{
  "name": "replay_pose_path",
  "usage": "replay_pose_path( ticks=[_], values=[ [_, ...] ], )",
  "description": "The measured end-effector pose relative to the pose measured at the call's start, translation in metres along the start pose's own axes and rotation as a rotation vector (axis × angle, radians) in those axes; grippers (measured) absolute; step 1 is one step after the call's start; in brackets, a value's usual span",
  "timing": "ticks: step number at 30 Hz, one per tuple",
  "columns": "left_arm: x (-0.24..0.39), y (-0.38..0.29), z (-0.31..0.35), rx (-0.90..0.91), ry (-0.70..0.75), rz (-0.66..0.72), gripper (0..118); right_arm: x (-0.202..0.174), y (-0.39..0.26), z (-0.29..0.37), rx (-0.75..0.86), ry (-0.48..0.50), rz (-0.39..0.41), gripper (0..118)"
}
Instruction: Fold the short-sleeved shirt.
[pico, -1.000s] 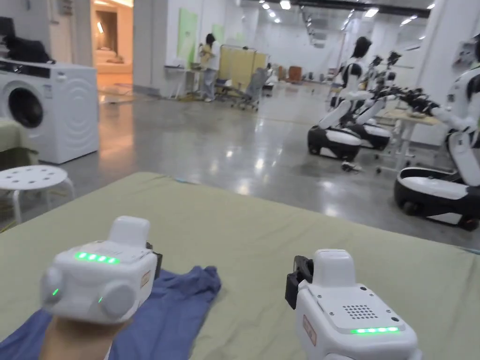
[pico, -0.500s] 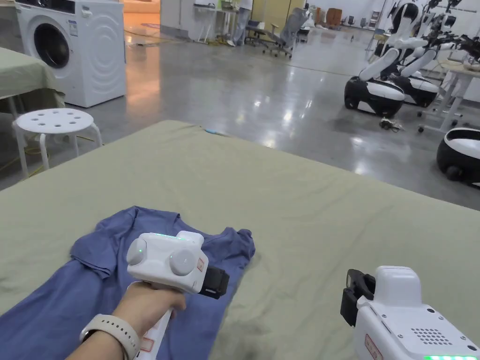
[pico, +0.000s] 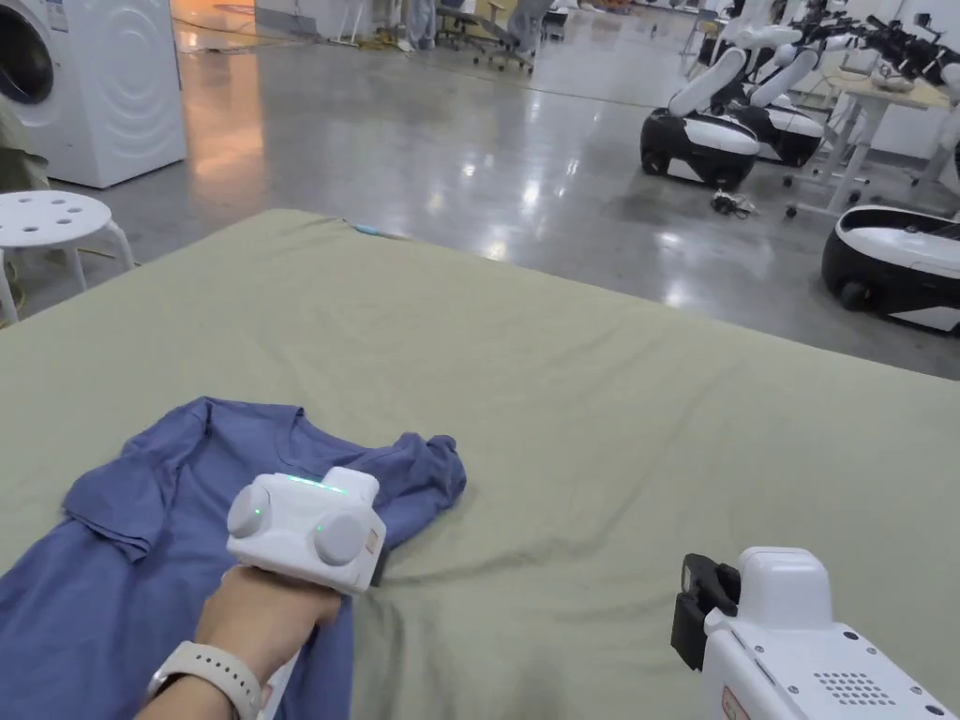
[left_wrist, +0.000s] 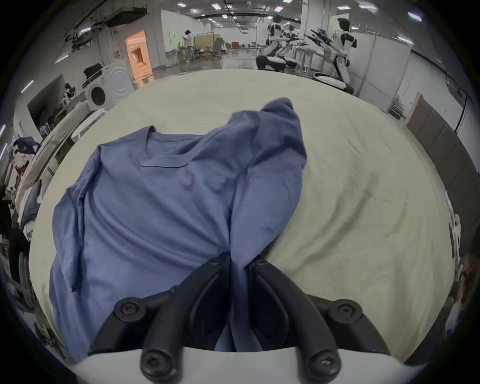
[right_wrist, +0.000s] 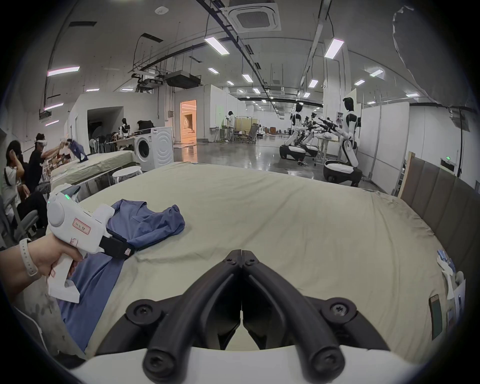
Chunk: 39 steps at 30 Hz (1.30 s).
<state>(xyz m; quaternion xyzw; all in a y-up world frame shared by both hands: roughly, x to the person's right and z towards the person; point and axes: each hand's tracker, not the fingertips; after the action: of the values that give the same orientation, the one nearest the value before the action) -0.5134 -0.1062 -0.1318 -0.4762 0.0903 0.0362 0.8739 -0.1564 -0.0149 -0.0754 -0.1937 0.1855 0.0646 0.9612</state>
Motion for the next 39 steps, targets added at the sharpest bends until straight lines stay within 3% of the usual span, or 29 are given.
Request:
replay_pose_path(
  ticks=[2,5,9,18,25,33,38,39],
  values=[
    [-0.007,-0.001,0.002,-0.027,-0.082,0.037,11,0.004,0.001,0.011,0.002,-0.002,-0.019,0],
    [-0.016,0.005,0.025,0.089,-0.154,0.129,11,0.013,-0.001,0.026,0.014,-0.016,-0.020,0],
    [0.004,0.025,0.052,0.165,-0.205,0.060,11,0.028,-0.005,0.036,0.021,-0.042,-0.045,0],
    [0.157,0.076,0.130,0.321,-0.449,-0.114,11,0.079,-0.019,0.080,0.035,-0.129,-0.111,0],
    [0.307,0.088,0.164,0.333,-0.751,-0.249,11,0.145,-0.043,0.118,0.017,-0.283,-0.158,0],
    [0.465,0.000,0.070,0.088,-0.690,-0.403,11,0.207,-0.083,0.145,-0.057,-0.416,-0.200,0],
    [0.487,-0.027,0.003,-0.006,-0.621,-0.356,12,0.219,-0.090,0.151,-0.072,-0.433,-0.204,0],
    [0.481,-0.027,0.005,0.017,-0.617,-0.365,20,0.219,-0.090,0.152,-0.071,-0.431,-0.199,0]
  ],
)
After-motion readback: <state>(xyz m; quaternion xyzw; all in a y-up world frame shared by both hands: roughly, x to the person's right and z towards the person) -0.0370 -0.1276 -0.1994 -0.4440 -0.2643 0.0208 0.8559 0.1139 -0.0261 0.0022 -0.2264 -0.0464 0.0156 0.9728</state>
